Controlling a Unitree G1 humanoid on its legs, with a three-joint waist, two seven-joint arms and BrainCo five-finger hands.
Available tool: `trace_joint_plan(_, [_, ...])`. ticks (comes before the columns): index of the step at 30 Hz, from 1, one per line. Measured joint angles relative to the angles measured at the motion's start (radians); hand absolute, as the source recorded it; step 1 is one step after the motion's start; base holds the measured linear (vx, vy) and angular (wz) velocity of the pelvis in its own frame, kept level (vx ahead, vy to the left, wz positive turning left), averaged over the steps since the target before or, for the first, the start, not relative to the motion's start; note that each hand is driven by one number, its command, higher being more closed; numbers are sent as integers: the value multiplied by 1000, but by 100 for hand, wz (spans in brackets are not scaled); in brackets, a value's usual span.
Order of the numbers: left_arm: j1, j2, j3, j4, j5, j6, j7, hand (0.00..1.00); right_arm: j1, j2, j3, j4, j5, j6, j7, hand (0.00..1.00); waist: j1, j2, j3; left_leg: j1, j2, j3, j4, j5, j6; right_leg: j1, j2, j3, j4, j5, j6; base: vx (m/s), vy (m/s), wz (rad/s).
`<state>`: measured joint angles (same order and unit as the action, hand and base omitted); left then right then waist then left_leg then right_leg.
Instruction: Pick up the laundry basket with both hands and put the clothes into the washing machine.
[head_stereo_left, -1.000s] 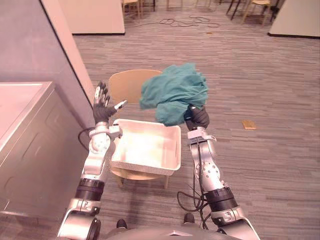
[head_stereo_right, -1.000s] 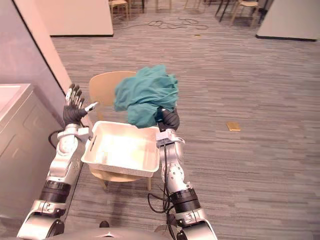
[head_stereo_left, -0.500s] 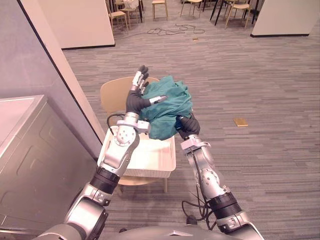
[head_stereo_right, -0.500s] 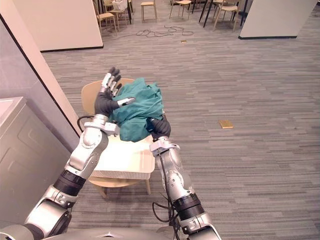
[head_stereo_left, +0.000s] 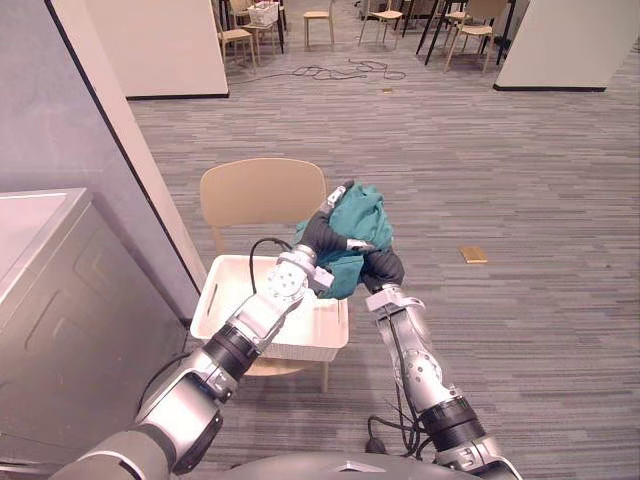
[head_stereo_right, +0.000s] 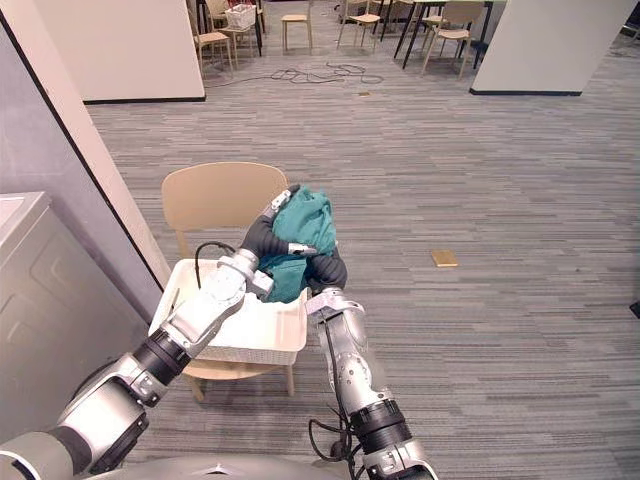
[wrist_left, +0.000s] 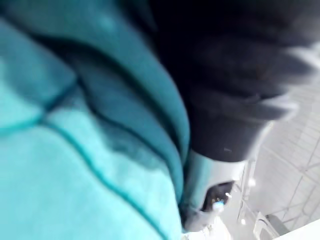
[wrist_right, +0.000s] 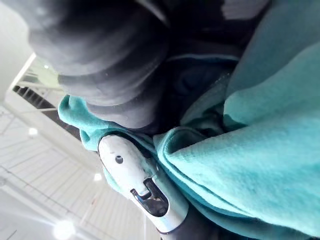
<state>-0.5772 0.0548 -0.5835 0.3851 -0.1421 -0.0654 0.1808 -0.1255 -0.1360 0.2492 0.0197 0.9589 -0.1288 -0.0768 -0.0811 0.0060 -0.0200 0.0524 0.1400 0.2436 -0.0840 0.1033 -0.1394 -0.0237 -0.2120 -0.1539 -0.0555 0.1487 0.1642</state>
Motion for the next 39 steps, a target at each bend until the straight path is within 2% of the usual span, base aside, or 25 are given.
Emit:
trace_joint_plan(7, [-68, -8, -18, 74, 10, 3, -10, 100, 0, 0, -6, -2, 20, -6, -20, 100, -7, -11, 2, -1, 0, 0, 0, 0, 0, -1, 0, 0, -2, 1, -1, -4, -1, 0])
trace_joint_plan(22, [-74, -7, -15, 77, 7, 0, 11, 100, 0, 7, 3, -6, 20, -6, -37, 100, -3, -21, 9, -18, 0, -22, 6, -1, -1, 6, 2, -21, -21, 7, 0, -3, -3, 3])
trace_joint_plan(23, [-74, -7, -15, 77, 7, 0, 11, 100, 0, 7, 4, -7, 20, -6, -37, 0, -3, -22, 10, -18, 0, -22, 6, -1, -2, 6, 2, -22, -21, 7, 0, 0, 0, 0])
trace_joint_plan(28, [-74, -6, 9, 73, -57, -17, 11, 100, 1, 8, 5, -50, 18, -3, -39, 0, -2, -24, 14, -20, 0, -24, 6, -3, -4, 6, 2, -22, -22, 6, -1, 0, 0, 0])
trace_joint_plan(34, [-44, 6, 119, 45, -153, -19, 1, 100, 21, 20, -11, -171, 18, -2, -39, 0, 0, -18, 36, -20, 0, -20, 6, -8, -9, 2, 3, -18, -20, 6, 0, -2, -1, -2])
trace_joint_plan(37, [36, 21, 208, 16, -215, 2, 12, 100, 61, 51, -46, -249, 18, -9, -38, 0, 3, -13, 39, -13, 2, 7, 6, -10, -7, -16, 7, 6, -12, 3, 1, 1, -3, -23])
trace_joint_plan(39, [98, 32, 273, 17, -276, 26, 30, 100, 100, 66, -88, -312, 17, -35, -35, 0, -4, -11, 40, -10, 2, 9, 6, -11, -6, -16, 8, 6, -8, 2, 3, 2, -4, -4])
